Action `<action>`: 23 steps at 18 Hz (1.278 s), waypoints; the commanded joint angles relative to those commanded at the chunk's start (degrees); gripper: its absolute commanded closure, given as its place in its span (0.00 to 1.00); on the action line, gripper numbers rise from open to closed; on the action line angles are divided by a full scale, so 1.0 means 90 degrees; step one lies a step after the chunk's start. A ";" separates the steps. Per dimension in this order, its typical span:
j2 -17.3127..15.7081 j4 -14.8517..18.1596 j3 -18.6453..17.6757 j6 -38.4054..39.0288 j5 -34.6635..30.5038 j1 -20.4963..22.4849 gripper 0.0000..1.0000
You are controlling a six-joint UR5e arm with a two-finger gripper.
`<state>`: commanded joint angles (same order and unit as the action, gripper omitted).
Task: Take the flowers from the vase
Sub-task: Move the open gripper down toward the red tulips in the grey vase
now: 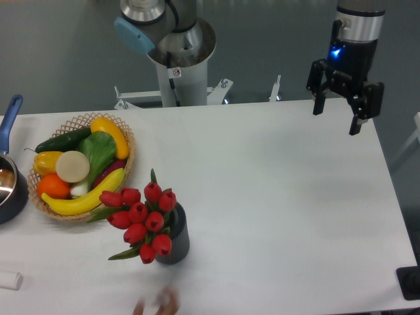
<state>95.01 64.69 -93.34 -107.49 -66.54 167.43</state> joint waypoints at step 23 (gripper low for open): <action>-0.0157 -0.1289 -0.0986 0.4326 0.1250 -0.1142 0.00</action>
<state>93.60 53.09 -102.21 -68.56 -55.29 157.15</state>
